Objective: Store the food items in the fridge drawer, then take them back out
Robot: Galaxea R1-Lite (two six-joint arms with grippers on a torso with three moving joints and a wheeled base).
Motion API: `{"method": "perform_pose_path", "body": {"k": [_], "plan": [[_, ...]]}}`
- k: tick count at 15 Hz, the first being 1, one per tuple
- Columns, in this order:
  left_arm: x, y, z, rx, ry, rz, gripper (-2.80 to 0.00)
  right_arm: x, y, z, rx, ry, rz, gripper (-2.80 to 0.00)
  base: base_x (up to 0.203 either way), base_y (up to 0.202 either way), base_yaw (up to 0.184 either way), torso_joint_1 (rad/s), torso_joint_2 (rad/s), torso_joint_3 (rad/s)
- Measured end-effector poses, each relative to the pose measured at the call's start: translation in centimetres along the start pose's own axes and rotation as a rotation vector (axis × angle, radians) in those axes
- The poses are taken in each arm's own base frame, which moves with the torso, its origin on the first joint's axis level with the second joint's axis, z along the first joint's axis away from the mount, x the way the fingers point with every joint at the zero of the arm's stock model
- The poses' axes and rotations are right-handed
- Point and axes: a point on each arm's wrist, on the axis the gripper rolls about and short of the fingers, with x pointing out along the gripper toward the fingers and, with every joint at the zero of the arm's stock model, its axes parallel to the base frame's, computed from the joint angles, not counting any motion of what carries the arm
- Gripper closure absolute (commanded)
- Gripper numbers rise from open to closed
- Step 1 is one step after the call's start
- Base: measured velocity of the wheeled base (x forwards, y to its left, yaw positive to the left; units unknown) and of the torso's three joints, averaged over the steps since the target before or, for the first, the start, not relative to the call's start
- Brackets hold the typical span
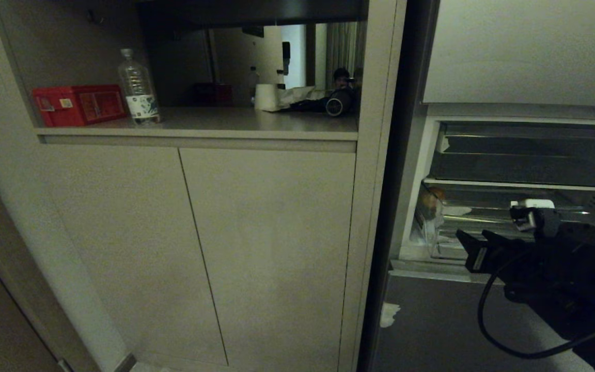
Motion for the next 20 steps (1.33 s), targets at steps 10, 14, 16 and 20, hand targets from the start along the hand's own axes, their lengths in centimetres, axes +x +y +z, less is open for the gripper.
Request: {"method": "perform_pose_path", "body": {"k": [10,14,16,20], "plan": [[0.0,0.0,0.0,0.0,0.001,0.0,0.0,4.8,-0.7,9.6,-0.009,0.151,-0.03,0.0,0.0,0.0,0.0,0.003,0.0,0.0],[0.0,0.0,0.0,0.0,0.0,0.0,0.0,8.2,-2.4,9.6,-0.004,0.167,-0.087,0.0,0.0,0.0,0.0,0.0,0.0,0.0],[0.0,0.0,0.0,0.0,0.0,0.0,0.0,9.7,-3.2,9.3,0.001,0.174,-0.1,0.0,0.0,0.0,0.0,0.0,0.0,0.0],[0.0,0.0,0.0,0.0,0.0,0.0,0.0,12.4,-4.1,8.2,0.007,0.19,-0.11,0.0,0.0,0.0,0.0,0.0,0.0,0.0]]}}
